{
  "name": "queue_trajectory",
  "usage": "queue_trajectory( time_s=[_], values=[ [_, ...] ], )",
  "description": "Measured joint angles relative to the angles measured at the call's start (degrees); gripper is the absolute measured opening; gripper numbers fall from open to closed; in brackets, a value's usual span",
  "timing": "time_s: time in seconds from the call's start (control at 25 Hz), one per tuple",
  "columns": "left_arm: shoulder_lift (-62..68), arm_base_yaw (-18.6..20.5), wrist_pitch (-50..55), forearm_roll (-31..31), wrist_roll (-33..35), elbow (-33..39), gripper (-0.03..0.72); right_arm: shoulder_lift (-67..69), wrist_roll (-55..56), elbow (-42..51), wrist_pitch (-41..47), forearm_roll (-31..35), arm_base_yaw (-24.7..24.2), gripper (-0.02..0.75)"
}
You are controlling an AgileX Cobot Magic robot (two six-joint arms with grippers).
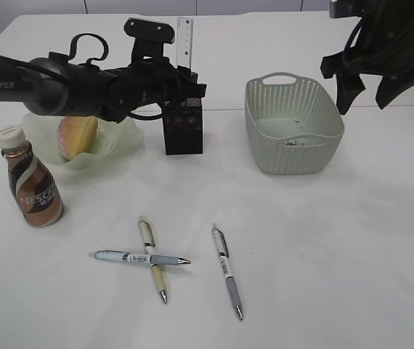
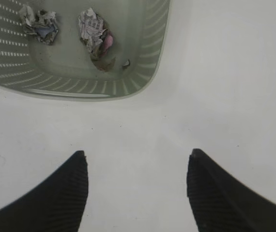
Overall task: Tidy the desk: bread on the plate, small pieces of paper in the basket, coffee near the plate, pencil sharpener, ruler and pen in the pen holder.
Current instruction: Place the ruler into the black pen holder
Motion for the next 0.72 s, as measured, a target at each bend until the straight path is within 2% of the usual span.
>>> queue_trajectory(
  time_s=[0.52, 0.64, 0.72],
  values=[
    [0.0, 0.0, 2.8, -2.1, -0.1, 0.0, 0.286, 0.0, 0.0, 0.0, 0.0, 0.0, 0.0, 0.470],
    [0.0, 0.0, 3.6, -2.8, -0.1, 0.0, 0.322, 0.0, 0.0, 0.0, 0.0, 0.0, 0.0, 0.471],
    [0.0, 0.0, 4.5, -4.3, -0.2, 0.0, 0.380, 0.0, 0.0, 0.0, 0.0, 0.0, 0.0, 0.470]
  ],
)
